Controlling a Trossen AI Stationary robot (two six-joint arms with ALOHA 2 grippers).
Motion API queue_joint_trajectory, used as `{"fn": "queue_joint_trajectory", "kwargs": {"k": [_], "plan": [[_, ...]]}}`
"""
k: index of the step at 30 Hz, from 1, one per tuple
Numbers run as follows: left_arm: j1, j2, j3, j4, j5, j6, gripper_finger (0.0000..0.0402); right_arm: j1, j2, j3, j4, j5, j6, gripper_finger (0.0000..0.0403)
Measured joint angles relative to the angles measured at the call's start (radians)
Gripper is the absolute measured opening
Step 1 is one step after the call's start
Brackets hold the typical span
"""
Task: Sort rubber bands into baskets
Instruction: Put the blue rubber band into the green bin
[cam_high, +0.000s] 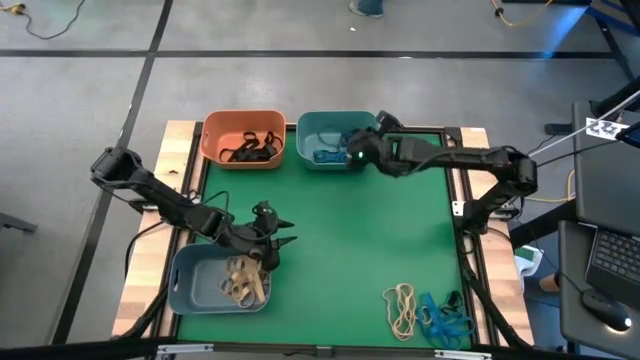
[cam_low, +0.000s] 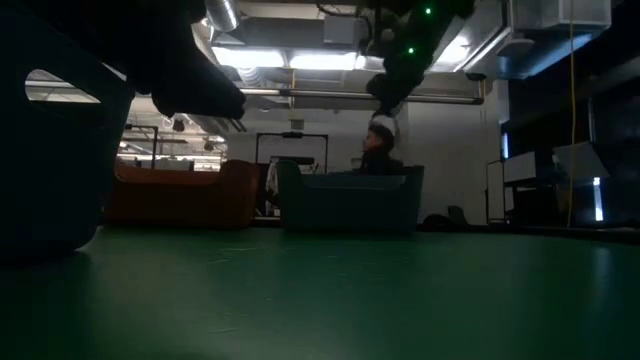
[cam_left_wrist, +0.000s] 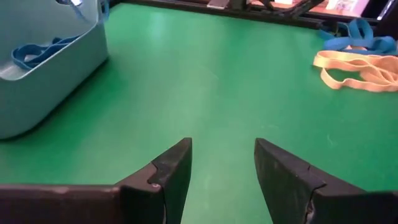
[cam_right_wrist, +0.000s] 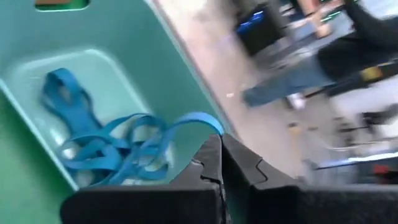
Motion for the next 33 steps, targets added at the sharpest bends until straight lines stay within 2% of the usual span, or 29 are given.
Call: {"fn": "queue_joint_trajectory", "kwargs": {"k": [3, 8, 11, 16, 20, 23, 25, 33], "plan": [[0.003, 0.017, 0.0, 0.03, -0.008, 0.008, 0.017, -0.056, 0.0, 0.0, 0.005, -0.101, 0.002, 0.0005], [0.003, 0.06, 0.0, 0.051, -0.008, 0.024, 0.017, -0.127, 0.0, 0.0, 0.023, -0.163, 0.062, 0.0006], [0.003, 0.069, 0.0, 0.046, -0.005, 0.034, 0.017, -0.164, 0.0, 0.0, 0.02, -0.231, 0.112, 0.002], [0.002, 0.069, 0.0, 0.047, -0.002, 0.042, 0.017, -0.208, 0.004, 0.0, 0.012, -0.366, 0.206, 0.01], [0.002, 0.069, 0.0, 0.046, 0.008, 0.043, 0.017, -0.207, -0.001, 0.0, -0.065, -0.409, 0.216, 0.0176], [0.002, 0.069, 0.0, 0.046, 0.009, 0.043, 0.017, -0.184, -0.009, 0.017, -0.159, -0.417, 0.237, 0.0211], [0.002, 0.069, 0.0, 0.043, 0.009, 0.043, 0.017, -0.158, -0.018, 0.03, -0.238, -0.459, 0.241, 0.0222], [0.0, 0.069, 0.0, 0.048, 0.009, 0.034, 0.017, 0.098, -0.027, 0.037, -0.423, -0.705, 0.341, 0.0227]]}}
